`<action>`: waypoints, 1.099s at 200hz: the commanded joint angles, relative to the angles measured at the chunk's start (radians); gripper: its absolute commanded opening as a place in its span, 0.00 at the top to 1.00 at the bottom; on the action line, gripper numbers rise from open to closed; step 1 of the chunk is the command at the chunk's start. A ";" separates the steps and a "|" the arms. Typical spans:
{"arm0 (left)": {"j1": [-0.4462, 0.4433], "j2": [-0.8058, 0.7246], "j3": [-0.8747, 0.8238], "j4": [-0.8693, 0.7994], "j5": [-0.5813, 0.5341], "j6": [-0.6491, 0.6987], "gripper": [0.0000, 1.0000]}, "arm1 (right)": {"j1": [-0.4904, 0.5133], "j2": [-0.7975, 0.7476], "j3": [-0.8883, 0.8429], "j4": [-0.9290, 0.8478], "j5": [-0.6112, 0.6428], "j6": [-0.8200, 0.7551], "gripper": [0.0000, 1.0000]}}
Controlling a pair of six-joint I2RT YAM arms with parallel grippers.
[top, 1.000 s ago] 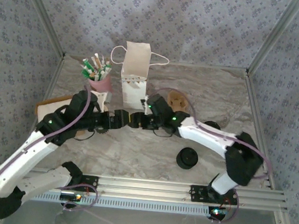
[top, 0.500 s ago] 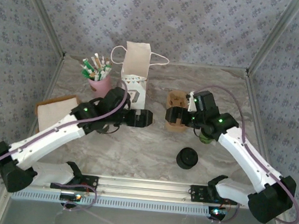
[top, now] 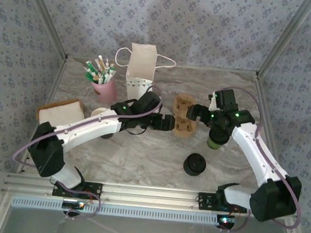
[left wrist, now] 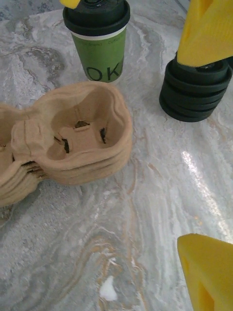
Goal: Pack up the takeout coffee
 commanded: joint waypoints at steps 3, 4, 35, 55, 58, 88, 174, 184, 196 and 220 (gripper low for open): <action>0.037 0.038 0.022 0.083 0.055 -0.009 0.25 | 0.026 0.094 0.088 -0.035 -0.005 -0.050 0.08; 0.038 0.039 0.021 0.085 0.055 -0.010 0.25 | 0.026 0.099 0.088 -0.037 -0.003 -0.051 0.08; 0.060 0.061 -0.005 0.138 0.085 -0.017 0.40 | 0.066 0.204 0.192 -0.087 0.100 -0.090 0.16; 0.077 0.079 -0.024 0.176 0.117 -0.021 0.43 | 0.100 0.270 0.253 -0.129 0.180 -0.100 0.20; 0.079 0.082 -0.027 0.180 0.121 -0.020 0.43 | 0.107 0.282 0.266 -0.138 0.197 -0.104 0.20; 0.089 0.107 -0.030 0.208 0.141 -0.005 0.44 | 0.148 0.388 0.367 -0.208 0.296 -0.117 0.20; 0.088 0.088 -0.130 0.277 0.086 0.047 0.44 | 0.168 0.588 0.540 -0.297 0.312 -0.123 0.30; 0.088 0.085 -0.137 0.282 0.084 0.051 0.44 | 0.170 0.605 0.554 -0.304 0.313 -0.126 0.31; 0.088 0.083 -0.141 0.285 0.082 0.054 0.44 | 0.173 0.625 0.572 -0.314 0.318 -0.128 0.33; 0.089 0.083 -0.144 0.284 0.082 0.056 0.45 | 0.182 0.654 0.600 -0.331 0.333 -0.131 0.39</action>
